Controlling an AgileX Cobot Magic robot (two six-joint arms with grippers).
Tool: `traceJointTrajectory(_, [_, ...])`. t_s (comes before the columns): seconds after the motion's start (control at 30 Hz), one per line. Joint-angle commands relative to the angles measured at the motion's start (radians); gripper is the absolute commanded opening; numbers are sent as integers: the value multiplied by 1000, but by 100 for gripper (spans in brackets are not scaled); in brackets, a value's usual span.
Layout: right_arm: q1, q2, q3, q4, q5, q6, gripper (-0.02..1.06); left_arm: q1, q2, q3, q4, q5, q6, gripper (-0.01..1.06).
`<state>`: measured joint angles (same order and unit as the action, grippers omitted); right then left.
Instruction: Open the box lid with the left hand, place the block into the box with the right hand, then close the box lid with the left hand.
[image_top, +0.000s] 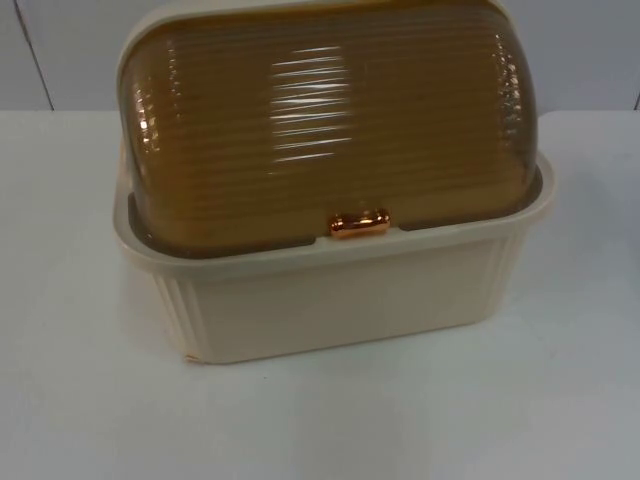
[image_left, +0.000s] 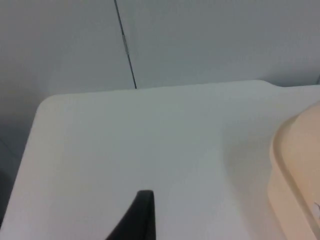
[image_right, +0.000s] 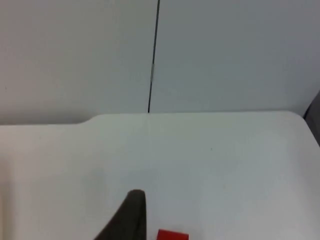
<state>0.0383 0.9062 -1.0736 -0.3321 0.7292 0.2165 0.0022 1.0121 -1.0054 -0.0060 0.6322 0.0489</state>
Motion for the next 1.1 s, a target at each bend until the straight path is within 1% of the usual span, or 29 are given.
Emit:
traceJointTrajectory(0.0, [-6,-2,0,1,31,2,105,-4,14,10,-59,34,25,103])
traceJointTrajectory(0.03, [-6,-2,0,1,31,2,105,-4,14,10,-59,34,25,103])
traceJointTrajectory(0.07, [-6,-2,0,1,31,2,105,-13,14,16,-83,36,50,103])
traceJointTrajectory(0.13, [-6,-2,0,1,33,0,105,-53,16,24,-100,42,96,103])
traceJointTrajectory(0.23, [-6,-2,0,-1,39,-5,105,-180,18,24,-106,41,219,103])
traceJointTrajectory(0.27, [-6,-2,0,-1,39,-5,105,-180,18,24,-106,41,219,103])
traceJointTrajectory(0.33, [-6,-2,0,-1,41,-7,105,-282,30,24,-106,39,298,103])
traceJointTrajectory(0.43, [-6,-2,0,-1,41,-7,105,-397,76,22,-106,30,374,103])
traceJointTrajectory(0.47, [-6,-2,0,-1,41,-7,105,-397,76,22,-106,30,374,103])
traceJointTrajectory(0.6, [-6,-2,0,-1,41,-12,105,-505,165,20,-106,34,488,103])
traceJointTrajectory(0.63, [-6,-2,0,-1,41,-12,105,-505,165,20,-106,34,488,103])
traceJointTrajectory(0.8, [-6,-2,0,1,56,-22,105,-601,277,20,-32,11,501,103])
traceJointTrajectory(0.83, [-6,-2,0,1,56,-22,105,-601,277,20,-32,11,501,103])
traceJointTrajectory(0.9, [-6,-2,0,1,57,-22,105,-661,315,20,34,-6,493,103])
traceJointTrajectory(0.97, [-6,-2,0,1,57,-22,105,-722,344,20,121,-28,445,103])
traceJointTrajectory(1.03, [-6,-2,0,1,57,-22,105,-787,372,20,227,-49,363,103])
traceJointTrajectory(1.07, [-6,-2,0,1,57,-22,105,-787,372,20,227,-49,363,103])
